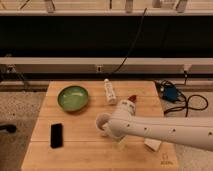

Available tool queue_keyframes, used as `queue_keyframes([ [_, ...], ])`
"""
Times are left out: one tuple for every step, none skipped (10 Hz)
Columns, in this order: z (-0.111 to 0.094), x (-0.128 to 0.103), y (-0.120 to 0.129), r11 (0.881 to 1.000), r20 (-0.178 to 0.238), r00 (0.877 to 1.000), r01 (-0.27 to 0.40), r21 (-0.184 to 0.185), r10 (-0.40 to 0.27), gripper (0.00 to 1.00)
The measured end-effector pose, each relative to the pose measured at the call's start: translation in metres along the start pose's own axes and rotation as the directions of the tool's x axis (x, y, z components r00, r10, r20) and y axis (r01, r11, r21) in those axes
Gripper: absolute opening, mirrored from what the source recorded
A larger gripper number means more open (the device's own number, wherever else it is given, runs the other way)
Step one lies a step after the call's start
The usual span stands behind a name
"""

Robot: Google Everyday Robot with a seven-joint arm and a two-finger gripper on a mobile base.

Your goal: Pick up the ceramic cup

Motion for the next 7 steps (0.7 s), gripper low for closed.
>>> queue_keyframes([
  [0.0001,0.0005,0.0007,1.000,0.002,1.000,-0.001,0.001,0.001,0.65],
  [0.0005,0.0009,0.0013,1.000,0.002,1.000,-0.002,0.001,0.002,0.56],
  [0.0011,0.0013,0.0019,1.000,0.004,1.000,-0.003,0.002,0.003,0.43],
  [0.0007,0.0023,0.0017,1.000,0.003,1.000,-0.004,0.003,0.004,0.33],
  [0.0004,0.0027,0.0015,1.000,0.004,1.000,-0.005,0.004,0.005,0.23],
  [0.0000,0.0037,0.0016,1.000,0.004,1.000,-0.005,0.004,0.005,0.16],
  [-0.0055,0.0077,0.0000,1.000,0.003,1.000,-0.006,0.003,0.006,0.04],
])
